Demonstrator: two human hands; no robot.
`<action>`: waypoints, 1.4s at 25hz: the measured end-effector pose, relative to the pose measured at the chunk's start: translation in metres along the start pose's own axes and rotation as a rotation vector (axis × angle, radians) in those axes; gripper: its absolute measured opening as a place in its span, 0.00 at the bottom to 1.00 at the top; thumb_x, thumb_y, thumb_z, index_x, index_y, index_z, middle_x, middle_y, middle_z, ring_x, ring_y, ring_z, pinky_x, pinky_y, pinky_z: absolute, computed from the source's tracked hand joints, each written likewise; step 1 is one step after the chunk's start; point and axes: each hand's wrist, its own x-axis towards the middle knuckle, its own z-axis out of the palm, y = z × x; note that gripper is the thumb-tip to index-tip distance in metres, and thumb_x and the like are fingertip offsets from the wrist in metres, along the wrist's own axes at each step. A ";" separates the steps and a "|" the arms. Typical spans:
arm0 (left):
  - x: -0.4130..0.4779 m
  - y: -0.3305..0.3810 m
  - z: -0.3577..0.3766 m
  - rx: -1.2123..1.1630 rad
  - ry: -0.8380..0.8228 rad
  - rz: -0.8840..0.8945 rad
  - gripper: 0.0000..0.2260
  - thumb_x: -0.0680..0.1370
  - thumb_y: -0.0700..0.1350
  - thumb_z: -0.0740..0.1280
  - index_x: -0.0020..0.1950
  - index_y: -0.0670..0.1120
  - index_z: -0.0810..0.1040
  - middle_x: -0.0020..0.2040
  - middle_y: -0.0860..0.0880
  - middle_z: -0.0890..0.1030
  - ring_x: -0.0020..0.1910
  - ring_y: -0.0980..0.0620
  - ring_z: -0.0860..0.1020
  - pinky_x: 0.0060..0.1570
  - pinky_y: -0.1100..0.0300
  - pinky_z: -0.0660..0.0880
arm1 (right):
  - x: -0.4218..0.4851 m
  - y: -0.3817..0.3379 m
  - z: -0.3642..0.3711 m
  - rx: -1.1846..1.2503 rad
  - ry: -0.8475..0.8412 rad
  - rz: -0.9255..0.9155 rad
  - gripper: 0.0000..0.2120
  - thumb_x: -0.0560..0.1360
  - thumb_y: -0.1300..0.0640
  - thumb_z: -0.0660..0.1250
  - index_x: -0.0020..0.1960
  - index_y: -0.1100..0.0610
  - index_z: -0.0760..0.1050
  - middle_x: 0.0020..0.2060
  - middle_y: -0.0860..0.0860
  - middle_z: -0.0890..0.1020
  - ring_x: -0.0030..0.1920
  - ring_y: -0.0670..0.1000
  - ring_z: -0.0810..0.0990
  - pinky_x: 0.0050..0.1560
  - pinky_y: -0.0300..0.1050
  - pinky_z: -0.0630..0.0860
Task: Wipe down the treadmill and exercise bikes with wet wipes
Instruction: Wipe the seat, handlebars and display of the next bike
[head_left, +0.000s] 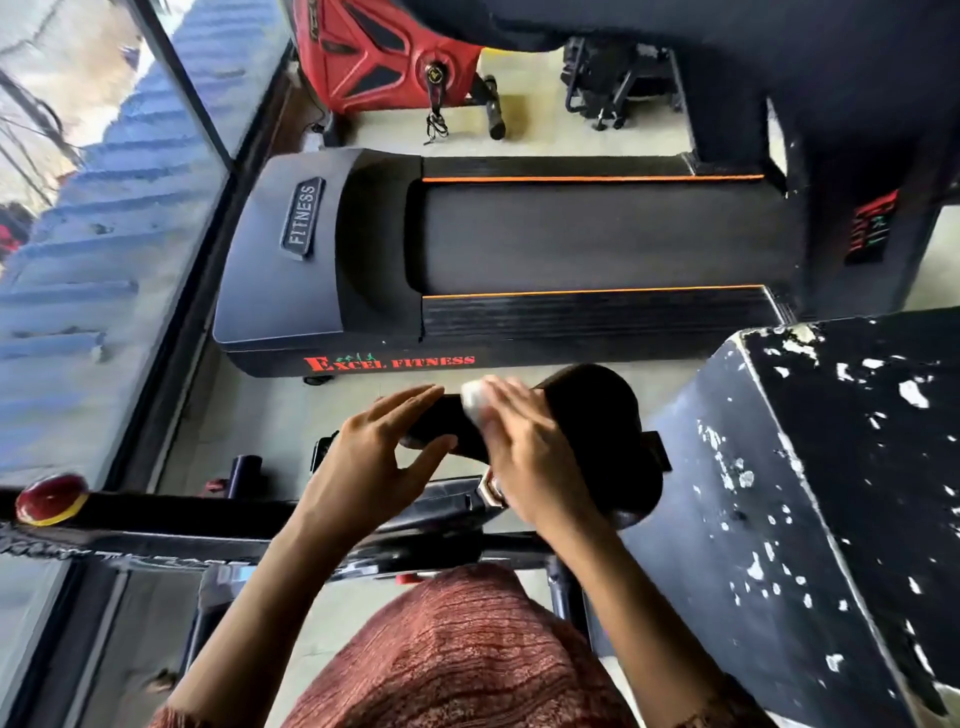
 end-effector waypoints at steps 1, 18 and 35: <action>0.000 -0.001 0.000 -0.002 0.002 0.019 0.22 0.73 0.53 0.67 0.61 0.40 0.80 0.57 0.45 0.82 0.48 0.53 0.80 0.50 0.72 0.69 | 0.003 -0.007 0.001 0.031 -0.054 -0.090 0.18 0.81 0.54 0.56 0.61 0.64 0.77 0.58 0.59 0.80 0.60 0.56 0.76 0.66 0.44 0.66; -0.002 -0.008 0.002 -0.013 0.066 0.080 0.24 0.74 0.55 0.66 0.62 0.40 0.79 0.58 0.45 0.81 0.54 0.54 0.77 0.55 0.66 0.72 | 0.019 0.023 -0.008 -0.055 -0.052 0.028 0.26 0.80 0.46 0.48 0.57 0.60 0.80 0.57 0.55 0.81 0.63 0.58 0.76 0.69 0.49 0.61; -0.002 -0.009 0.003 0.033 0.104 0.126 0.23 0.73 0.55 0.66 0.59 0.39 0.81 0.55 0.43 0.83 0.51 0.53 0.78 0.51 0.64 0.73 | -0.056 0.044 -0.017 -0.275 0.142 -0.069 0.21 0.81 0.52 0.55 0.70 0.60 0.69 0.70 0.54 0.70 0.72 0.54 0.66 0.71 0.55 0.63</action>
